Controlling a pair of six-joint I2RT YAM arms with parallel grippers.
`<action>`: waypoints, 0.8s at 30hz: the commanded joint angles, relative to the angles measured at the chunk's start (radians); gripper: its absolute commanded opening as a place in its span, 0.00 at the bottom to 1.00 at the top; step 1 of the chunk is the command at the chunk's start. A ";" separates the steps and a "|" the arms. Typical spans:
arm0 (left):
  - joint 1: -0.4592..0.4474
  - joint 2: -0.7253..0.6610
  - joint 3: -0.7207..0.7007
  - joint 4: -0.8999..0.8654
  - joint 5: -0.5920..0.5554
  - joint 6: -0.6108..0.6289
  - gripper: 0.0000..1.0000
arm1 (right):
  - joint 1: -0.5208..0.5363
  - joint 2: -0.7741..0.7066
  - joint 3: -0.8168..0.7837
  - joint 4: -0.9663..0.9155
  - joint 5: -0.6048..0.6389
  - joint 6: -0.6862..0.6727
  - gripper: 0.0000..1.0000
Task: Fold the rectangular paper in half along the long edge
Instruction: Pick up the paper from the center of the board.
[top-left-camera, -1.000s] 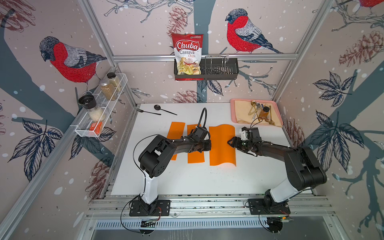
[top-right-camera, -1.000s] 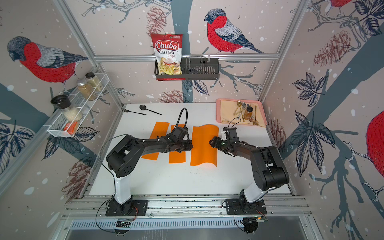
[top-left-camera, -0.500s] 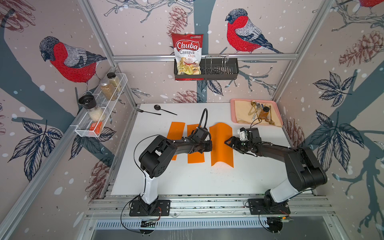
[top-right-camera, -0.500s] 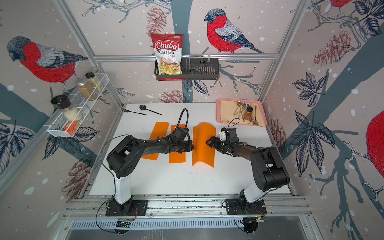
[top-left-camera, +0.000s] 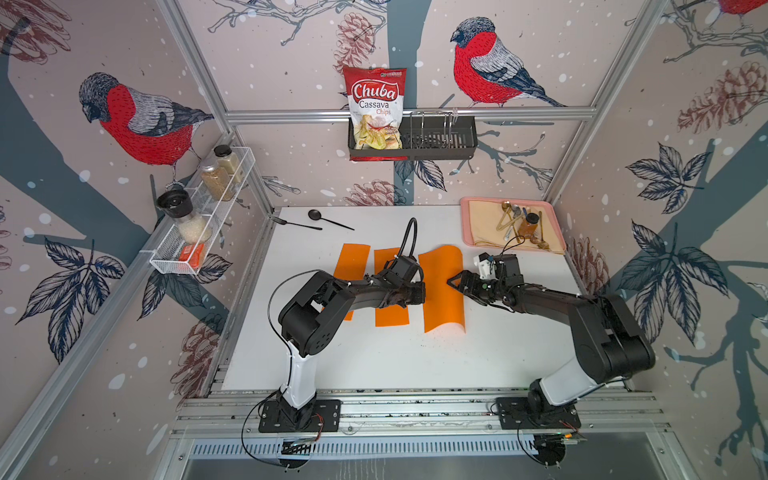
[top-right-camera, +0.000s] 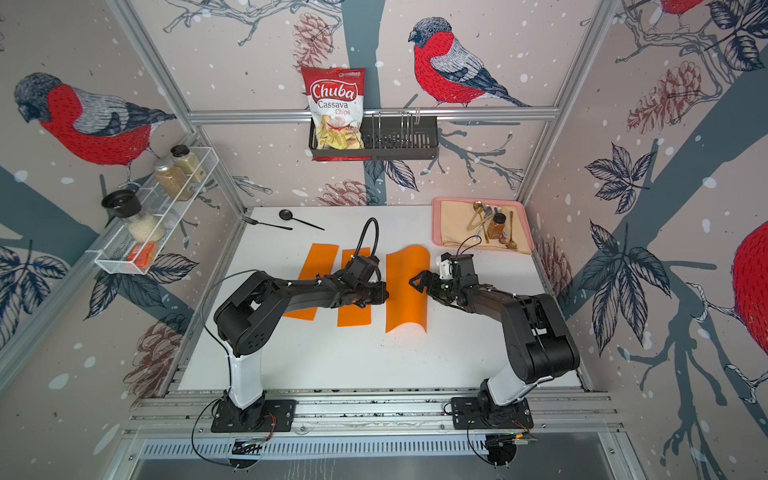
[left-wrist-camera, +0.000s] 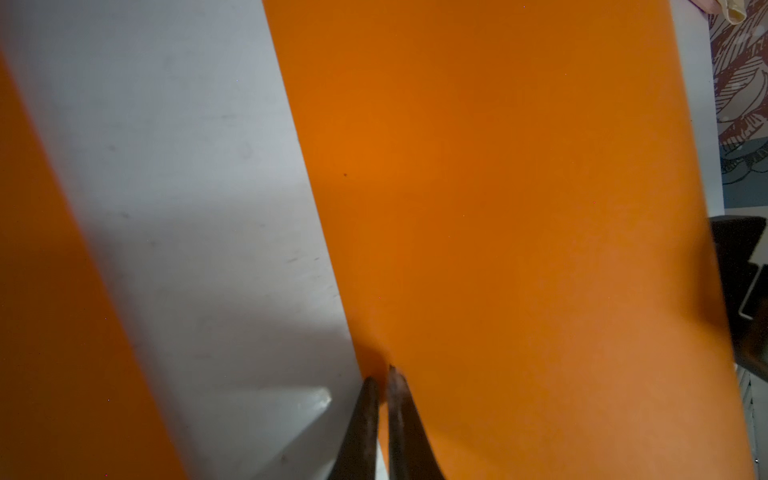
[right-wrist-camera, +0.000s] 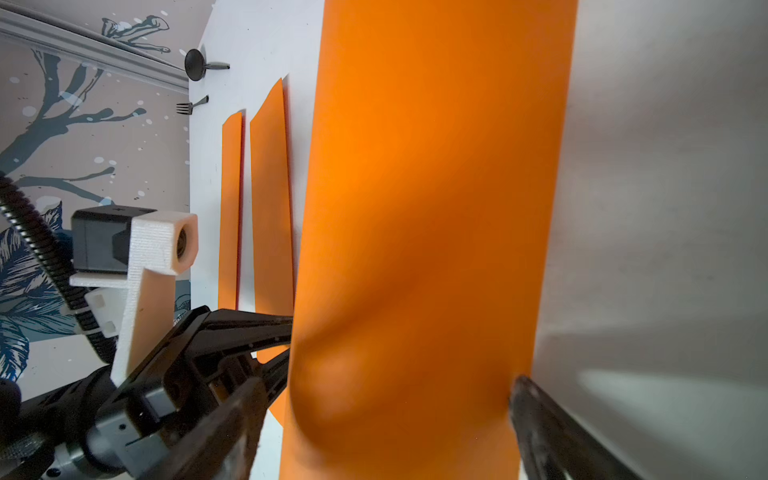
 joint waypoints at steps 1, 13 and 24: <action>-0.009 0.005 -0.006 -0.120 -0.006 0.003 0.11 | 0.010 0.023 0.018 0.011 -0.007 0.005 0.92; -0.011 0.001 -0.004 -0.126 -0.006 0.003 0.11 | 0.037 0.062 0.031 0.022 -0.008 -0.003 0.81; -0.015 0.000 -0.002 -0.117 -0.002 -0.007 0.11 | 0.059 0.100 0.055 0.038 -0.039 -0.001 0.66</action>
